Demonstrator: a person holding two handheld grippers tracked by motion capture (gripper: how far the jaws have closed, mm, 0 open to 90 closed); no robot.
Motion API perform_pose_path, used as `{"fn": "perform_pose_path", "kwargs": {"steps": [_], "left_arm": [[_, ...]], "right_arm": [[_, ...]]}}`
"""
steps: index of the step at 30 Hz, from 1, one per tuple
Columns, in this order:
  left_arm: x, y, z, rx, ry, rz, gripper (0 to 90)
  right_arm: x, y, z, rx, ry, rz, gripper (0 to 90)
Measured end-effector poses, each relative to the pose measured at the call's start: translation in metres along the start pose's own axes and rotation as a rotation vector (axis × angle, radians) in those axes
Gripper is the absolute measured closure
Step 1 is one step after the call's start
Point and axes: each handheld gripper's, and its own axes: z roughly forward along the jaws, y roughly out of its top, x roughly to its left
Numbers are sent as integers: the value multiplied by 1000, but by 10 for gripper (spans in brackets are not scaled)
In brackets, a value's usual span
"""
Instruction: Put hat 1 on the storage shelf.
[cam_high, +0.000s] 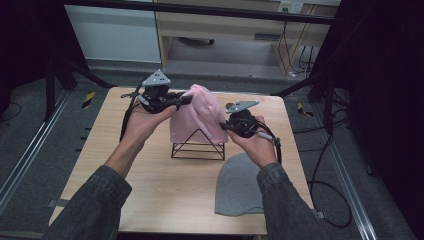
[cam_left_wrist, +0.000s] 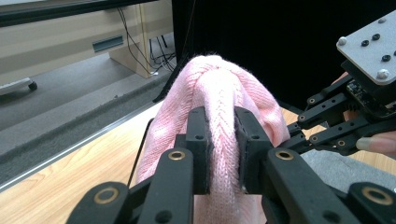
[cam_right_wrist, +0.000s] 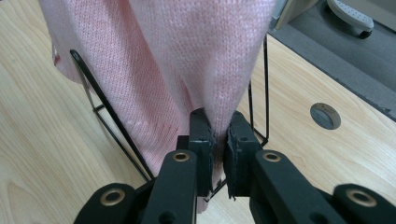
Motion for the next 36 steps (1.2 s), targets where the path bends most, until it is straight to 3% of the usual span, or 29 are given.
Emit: {"fn": "perform_pose_path", "kwargs": {"steps": [19,30,36], "left_arm": [[-4,-31,7,31,-24,-7,759],[-3,-46,13,34,-13,-10,735],[-4,-39,5,26,0,10,753]], "right_arm": [[5,-29,18,25,13,32,833],[7,-38,27,37,-22,41,834],[9,-34,18,11,-29,35,836]]}}
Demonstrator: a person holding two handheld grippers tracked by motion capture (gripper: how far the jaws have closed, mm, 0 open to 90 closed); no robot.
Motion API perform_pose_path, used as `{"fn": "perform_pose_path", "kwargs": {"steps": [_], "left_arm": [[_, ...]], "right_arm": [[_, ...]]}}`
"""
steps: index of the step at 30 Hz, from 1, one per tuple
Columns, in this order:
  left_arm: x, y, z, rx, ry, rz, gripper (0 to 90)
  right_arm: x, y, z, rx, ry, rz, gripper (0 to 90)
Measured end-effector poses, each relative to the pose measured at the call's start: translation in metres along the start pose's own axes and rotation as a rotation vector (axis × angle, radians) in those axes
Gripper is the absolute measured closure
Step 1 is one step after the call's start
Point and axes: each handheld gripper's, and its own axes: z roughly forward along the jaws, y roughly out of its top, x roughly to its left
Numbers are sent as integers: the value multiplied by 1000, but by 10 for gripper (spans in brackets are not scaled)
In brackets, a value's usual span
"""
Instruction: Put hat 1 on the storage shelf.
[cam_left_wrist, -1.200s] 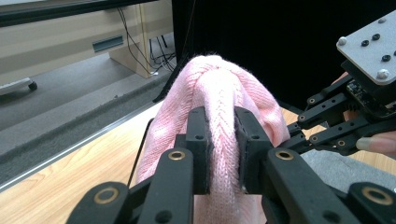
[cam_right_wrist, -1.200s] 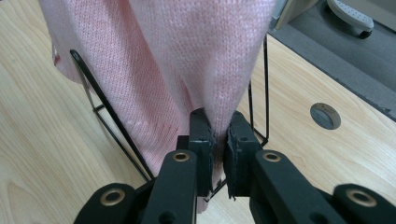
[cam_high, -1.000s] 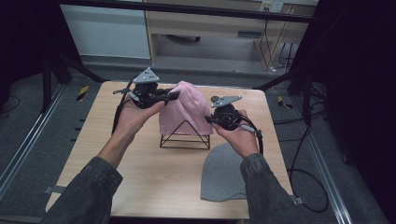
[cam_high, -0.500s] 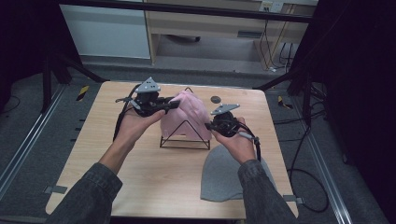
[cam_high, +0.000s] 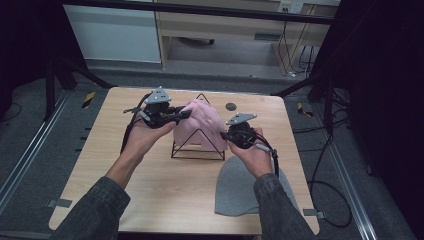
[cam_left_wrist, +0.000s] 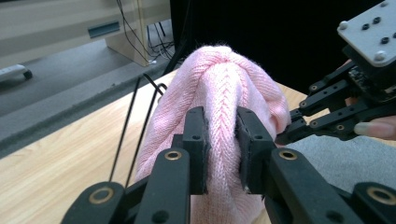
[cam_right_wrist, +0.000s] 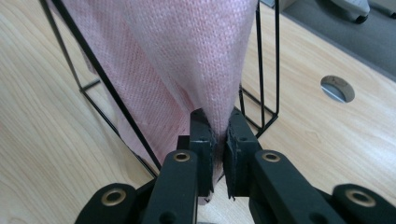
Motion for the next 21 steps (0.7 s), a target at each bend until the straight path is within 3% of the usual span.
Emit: {"fn": "perform_pose_path", "kwargs": {"steps": [9,21], "left_arm": [[-6,5,-22,-56,-45,11,724],[-9,-11,-5,8,-48,3,764]], "right_arm": [[6,9,-16,-53,6,-14,835],[1,-8,-4,-5,15,0,835]]}}
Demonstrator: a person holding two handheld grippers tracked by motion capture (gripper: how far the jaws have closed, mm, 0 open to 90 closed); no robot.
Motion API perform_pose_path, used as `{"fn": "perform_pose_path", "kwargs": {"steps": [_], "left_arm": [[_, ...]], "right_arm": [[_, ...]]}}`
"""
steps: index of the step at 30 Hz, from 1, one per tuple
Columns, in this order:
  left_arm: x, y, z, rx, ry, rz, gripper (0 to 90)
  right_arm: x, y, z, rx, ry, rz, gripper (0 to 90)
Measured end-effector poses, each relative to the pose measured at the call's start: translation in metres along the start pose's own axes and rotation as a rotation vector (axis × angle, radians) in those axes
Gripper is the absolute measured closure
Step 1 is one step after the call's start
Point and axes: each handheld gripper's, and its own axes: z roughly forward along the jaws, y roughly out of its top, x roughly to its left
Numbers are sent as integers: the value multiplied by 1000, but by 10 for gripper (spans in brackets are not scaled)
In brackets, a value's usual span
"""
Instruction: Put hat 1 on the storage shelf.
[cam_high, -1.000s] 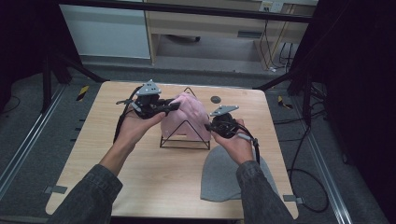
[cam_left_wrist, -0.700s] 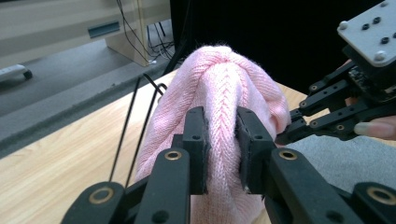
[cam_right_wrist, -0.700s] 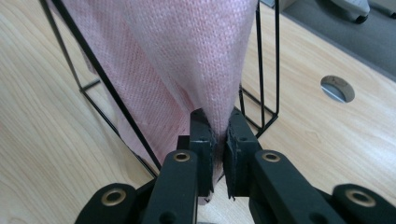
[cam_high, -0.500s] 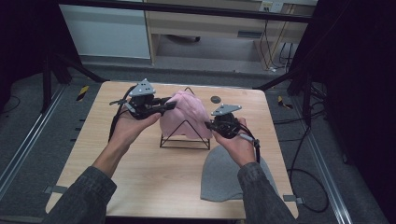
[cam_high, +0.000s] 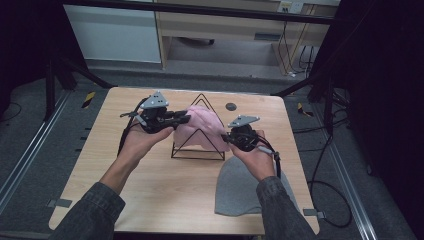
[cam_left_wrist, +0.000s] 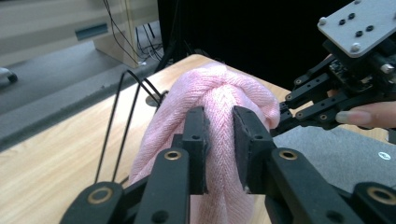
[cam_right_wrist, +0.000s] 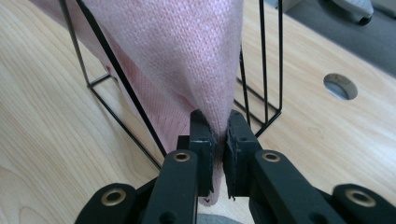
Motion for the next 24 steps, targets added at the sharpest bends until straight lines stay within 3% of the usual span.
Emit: {"fn": "perform_pose_path", "kwargs": {"steps": [6,12,16,21,24], "left_arm": [[-5,0,4,26,3,24,832],[-11,7,5,25,33,75,844],[-12,9,6,23,49,75,844],[-14,9,12,18,43,60,843],[-14,10,14,31,67,67,842]], "right_arm": [[0,-7,9,29,1,6,836],[1,-7,13,31,0,6,821],[2,-6,9,21,7,15,664],[5,-1,2,-2,4,-4,583],[6,4,-2,-24,6,-9,559]]}}
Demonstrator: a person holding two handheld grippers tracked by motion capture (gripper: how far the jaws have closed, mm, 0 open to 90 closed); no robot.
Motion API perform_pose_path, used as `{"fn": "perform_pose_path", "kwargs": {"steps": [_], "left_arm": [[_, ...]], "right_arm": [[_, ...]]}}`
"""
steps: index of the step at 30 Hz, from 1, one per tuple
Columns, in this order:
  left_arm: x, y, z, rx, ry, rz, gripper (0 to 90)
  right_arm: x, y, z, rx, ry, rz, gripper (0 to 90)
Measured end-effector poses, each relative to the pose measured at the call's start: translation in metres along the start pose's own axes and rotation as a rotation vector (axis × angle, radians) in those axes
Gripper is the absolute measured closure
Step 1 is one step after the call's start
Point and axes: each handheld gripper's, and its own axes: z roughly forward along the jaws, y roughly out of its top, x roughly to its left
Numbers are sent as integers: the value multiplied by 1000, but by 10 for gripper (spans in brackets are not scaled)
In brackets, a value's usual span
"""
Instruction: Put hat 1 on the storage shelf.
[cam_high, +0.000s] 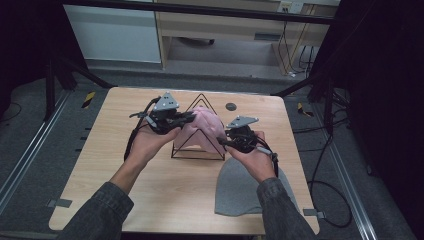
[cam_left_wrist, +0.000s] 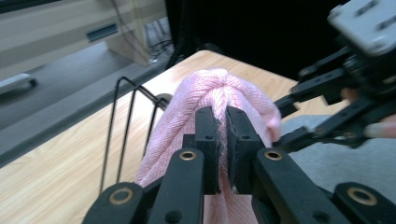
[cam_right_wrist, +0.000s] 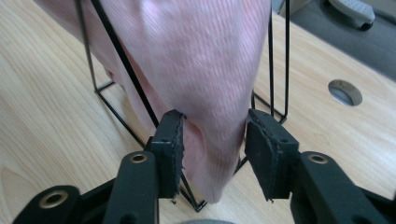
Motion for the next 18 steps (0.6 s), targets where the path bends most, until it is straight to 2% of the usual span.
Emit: {"fn": "perform_pose_path", "kwargs": {"steps": [7,9,13,14,18], "left_arm": [[-1,1,1,2,-12,1,840],[-2,2,1,3,-14,2,840],[-2,1,1,6,-20,1,838],[-1,0,0,7,-19,3,836],[1,-4,-4,0,-7,-7,812]], "right_arm": [[4,17,-10,-59,-6,-12,510],[5,23,-11,-69,-8,-19,521],[8,32,-13,-75,15,-46,770],[9,33,-13,-76,20,-49,809],[10,39,-18,-92,5,-52,847]]}}
